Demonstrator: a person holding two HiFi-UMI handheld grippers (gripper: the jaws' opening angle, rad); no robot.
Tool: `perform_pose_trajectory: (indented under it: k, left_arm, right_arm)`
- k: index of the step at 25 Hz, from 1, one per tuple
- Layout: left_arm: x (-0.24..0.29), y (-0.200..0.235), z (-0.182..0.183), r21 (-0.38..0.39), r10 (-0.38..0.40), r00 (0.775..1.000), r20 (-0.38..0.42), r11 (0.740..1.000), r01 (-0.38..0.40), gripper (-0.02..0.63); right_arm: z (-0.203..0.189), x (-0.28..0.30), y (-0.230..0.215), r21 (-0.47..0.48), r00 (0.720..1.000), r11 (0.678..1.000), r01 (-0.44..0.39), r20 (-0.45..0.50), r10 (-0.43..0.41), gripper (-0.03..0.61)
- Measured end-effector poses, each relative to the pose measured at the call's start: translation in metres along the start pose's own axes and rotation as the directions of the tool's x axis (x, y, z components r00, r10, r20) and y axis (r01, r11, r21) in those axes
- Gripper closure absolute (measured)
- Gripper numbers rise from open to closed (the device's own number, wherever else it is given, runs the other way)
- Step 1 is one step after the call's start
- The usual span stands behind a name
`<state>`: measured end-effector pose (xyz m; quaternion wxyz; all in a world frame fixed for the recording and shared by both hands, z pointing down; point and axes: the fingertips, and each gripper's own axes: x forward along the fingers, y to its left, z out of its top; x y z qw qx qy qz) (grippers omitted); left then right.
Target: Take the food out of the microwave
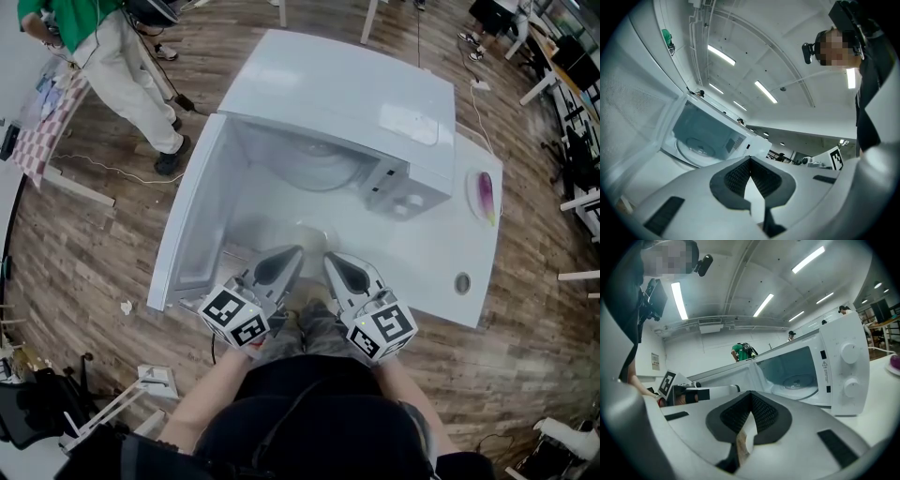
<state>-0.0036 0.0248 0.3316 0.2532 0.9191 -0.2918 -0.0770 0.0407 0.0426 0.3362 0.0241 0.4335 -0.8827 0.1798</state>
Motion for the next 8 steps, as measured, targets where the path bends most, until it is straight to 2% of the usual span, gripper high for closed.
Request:
perform_pose_trajectory:
  k: [8]
  left_arm:
    - [-0.0018, 0.0006, 0.0026, 0.007, 0.008, 1.000, 0.008, 1.000, -0.009, 0.604]
  right_arm:
    - [0.0066, 0.0017, 0.0024, -0.024, 1.000, 1.000, -0.014, 0.012, 0.014, 0.560]
